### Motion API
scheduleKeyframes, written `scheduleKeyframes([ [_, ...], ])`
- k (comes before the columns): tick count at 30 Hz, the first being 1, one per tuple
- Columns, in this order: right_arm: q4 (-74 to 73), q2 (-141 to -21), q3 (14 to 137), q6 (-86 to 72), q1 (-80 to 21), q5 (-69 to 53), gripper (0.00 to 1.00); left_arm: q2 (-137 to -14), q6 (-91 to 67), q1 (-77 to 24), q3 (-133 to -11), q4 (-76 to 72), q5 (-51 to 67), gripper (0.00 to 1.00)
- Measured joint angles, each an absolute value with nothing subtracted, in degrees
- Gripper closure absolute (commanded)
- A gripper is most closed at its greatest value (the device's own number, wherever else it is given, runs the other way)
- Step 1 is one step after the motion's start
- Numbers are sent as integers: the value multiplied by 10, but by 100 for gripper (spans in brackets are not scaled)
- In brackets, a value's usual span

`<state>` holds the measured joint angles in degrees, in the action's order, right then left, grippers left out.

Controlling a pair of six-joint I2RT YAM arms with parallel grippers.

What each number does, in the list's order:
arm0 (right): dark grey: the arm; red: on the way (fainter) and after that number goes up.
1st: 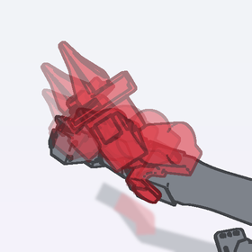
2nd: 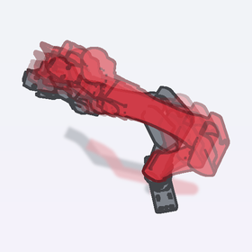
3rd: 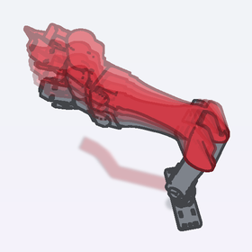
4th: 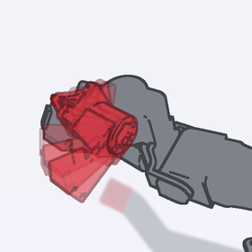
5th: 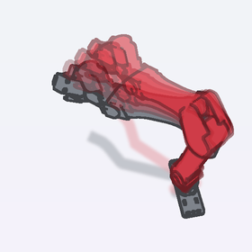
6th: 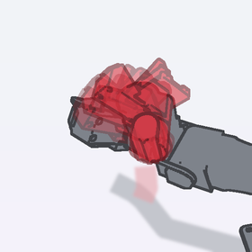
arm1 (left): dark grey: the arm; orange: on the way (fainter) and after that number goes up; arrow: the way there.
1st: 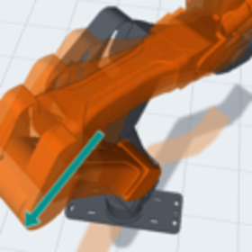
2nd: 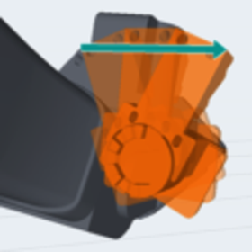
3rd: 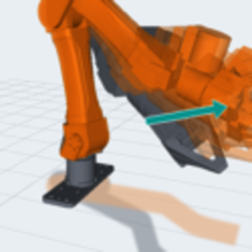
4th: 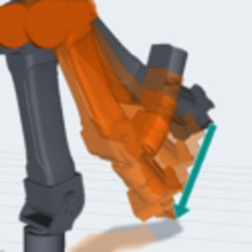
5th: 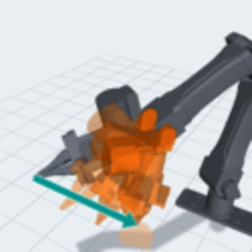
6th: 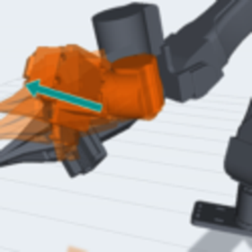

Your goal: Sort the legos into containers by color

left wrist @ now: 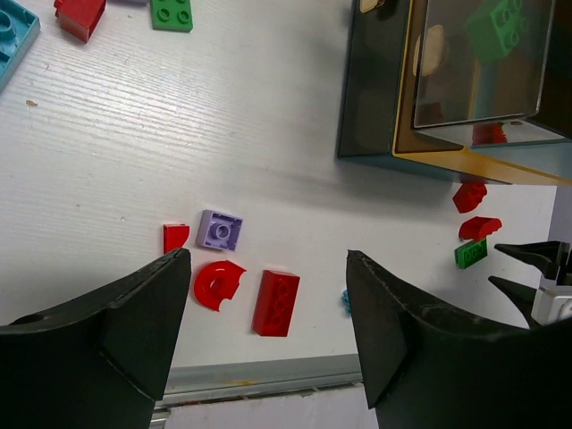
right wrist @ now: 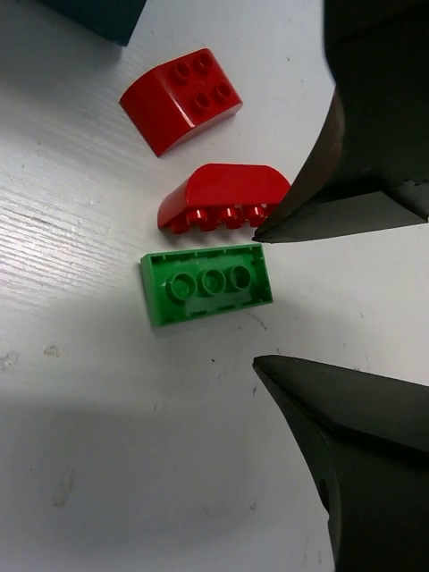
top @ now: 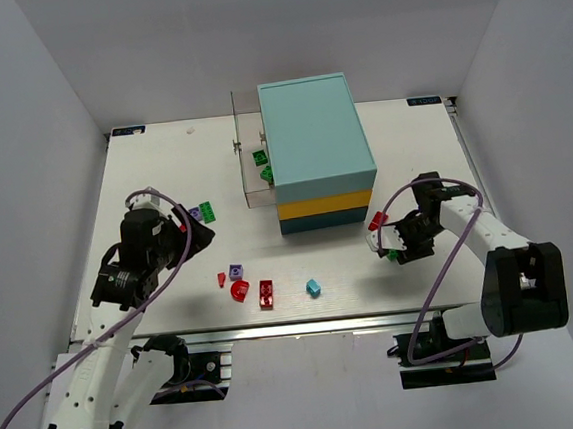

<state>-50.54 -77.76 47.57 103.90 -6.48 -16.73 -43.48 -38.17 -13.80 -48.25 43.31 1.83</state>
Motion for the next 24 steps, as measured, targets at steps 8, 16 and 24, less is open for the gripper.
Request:
scheduleKeyframes([
  [8, -491, -856, 511, 1040, -65, -174, 42, -445, -387, -138, -474, 423, 20, 20],
  [16, -477, -880, 516, 1039, -65, -181, 42, -474, -390, -138, -474, 403, 22, 20],
  [24, -458, -897, 514, 1036, -65, -182, 43, -494, -395, -138, -474, 390, 24, 20],
])
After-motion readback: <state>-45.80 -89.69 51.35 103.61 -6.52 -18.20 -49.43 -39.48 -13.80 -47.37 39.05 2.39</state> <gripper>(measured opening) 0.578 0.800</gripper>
